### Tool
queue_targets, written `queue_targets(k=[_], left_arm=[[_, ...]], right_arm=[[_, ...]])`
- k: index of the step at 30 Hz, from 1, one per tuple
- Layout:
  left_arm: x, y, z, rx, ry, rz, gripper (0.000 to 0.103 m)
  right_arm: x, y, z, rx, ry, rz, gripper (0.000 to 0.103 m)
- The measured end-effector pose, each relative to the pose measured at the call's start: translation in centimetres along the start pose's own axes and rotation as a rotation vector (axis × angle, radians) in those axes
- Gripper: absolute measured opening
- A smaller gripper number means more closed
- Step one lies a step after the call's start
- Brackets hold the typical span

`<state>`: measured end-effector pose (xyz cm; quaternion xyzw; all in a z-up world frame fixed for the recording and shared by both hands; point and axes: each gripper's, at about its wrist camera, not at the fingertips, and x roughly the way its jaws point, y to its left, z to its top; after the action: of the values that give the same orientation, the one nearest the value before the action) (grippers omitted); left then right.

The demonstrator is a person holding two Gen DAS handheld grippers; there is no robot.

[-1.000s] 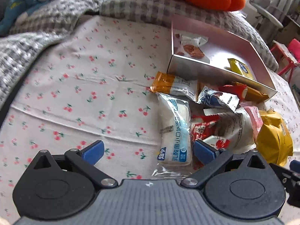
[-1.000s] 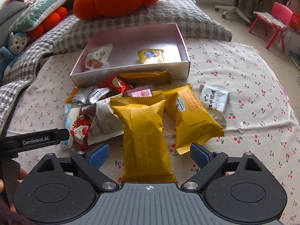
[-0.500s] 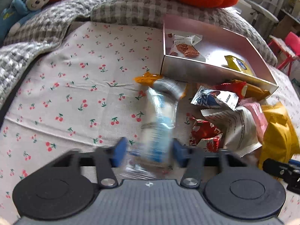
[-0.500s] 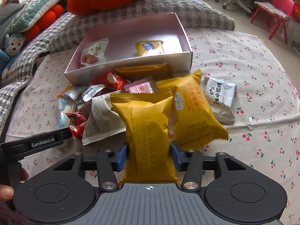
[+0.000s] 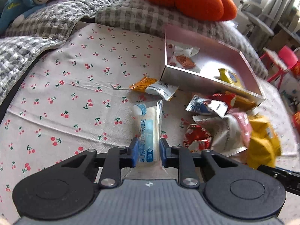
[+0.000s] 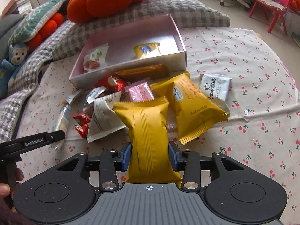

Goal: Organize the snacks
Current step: 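Grasp the white-blue milk stick pack with the left tool while the right tool grasps a yellow wafer pack, then carry both packs into the pink box and open both tools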

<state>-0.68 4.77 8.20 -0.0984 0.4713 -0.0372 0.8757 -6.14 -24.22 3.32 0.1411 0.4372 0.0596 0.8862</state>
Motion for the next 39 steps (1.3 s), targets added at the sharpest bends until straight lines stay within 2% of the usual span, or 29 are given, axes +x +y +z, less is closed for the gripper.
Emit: queue_targets(k=[2,3,4,6,8,10,11,12,14,16,18,19,20,21,22,23,24,26,29,33,39], left_arm=[[-0.7,0.4,0.0,-0.021,-0.011,-0.019,0.014],[-1.1,0.7,0.2,-0.036,-0.017,-0.033,0.007],[-1.4,1.0,0.3,-0.051,-0.024,-0.056,0.005],[-2.1,1.2,0.6,-0.068,-0.048,-0.081,0.005],[-2.0,1.0,0.7,-0.051,-0.06,-0.056,0.005],[-1.0,1.2,0.8,-0.051,-0.026,-0.038,0.009],[-0.4,1.4,0.8,-0.068,-0.001,-0.046,0.025],[0.1,1.6,0.8,-0.088,0.019,-0.058,0.048],[0.6,1.5,0.6,-0.096,0.013,-0.044,0.074],[1.0,0.4,0.8,-0.039,-0.018,0.017,0.077],[2.2,-0.9,0.9,0.046,-0.003,0.058,0.08],[2.8,-1.3,0.7,0.088,0.015,0.074,0.079],[3.7,-1.8,0.4,0.132,0.043,0.109,0.072],[4.1,-2.1,-0.1,0.172,0.036,0.149,0.075],[4.0,-2.3,-0.4,0.188,0.015,0.169,0.072],[3.8,-2.3,-0.4,0.185,0.012,0.161,0.053],[3.5,-2.2,-0.3,0.174,0.017,0.145,0.026],[2.6,-1.8,-0.2,0.147,0.014,0.161,0.019],[1.0,-0.9,-0.3,0.114,-0.013,0.116,0.019],[-1.6,0.1,0.1,0.045,-0.058,-0.007,0.019],[-3.2,-0.3,1.6,0.028,-0.159,-0.066,0.019]], right_arm=[[-0.3,-0.3,0.1,0.012,-0.007,0.008,0.039],[-0.4,-0.4,0.1,0.016,-0.01,0.016,0.039],[-0.5,-0.4,0.1,0.018,-0.012,0.023,0.039],[-0.7,-0.3,0.2,0.017,-0.014,0.033,0.039],[-0.6,-0.3,0.1,0.017,-0.011,0.041,0.039],[-0.6,-0.2,0.1,0.017,-0.009,0.039,0.039],[-0.5,-0.2,0.1,0.016,-0.008,0.036,0.039],[-0.5,-0.2,0.2,0.017,-0.007,0.034,0.039],[-0.4,-0.3,0.2,0.023,-0.001,0.031,0.039],[-0.3,-0.2,0.2,0.02,-0.001,0.033,0.039],[-0.3,-0.1,0.1,0.015,-0.003,0.036,0.039],[-0.3,-0.1,0.1,0.015,-0.003,0.038,0.039],[-0.3,-0.2,0.1,0.017,-0.003,0.038,0.039],[-0.3,-0.3,0.1,0.02,-0.002,0.037,0.039],[-0.3,-0.4,0.1,0.025,-0.001,0.037,0.039],[-0.3,-0.5,0.1,0.03,-0.002,0.039,0.038],[-0.4,-0.6,0.2,0.034,-0.004,0.043,0.038],[-0.6,-0.7,0.2,0.036,-0.01,0.058,0.038],[-0.7,-0.7,0.2,0.037,-0.01,0.07,0.038],[-1.1,-0.8,0.4,0.049,-0.027,0.083,0.038],[-2.3,-0.6,0.8,0.056,-0.066,0.108,0.038]])
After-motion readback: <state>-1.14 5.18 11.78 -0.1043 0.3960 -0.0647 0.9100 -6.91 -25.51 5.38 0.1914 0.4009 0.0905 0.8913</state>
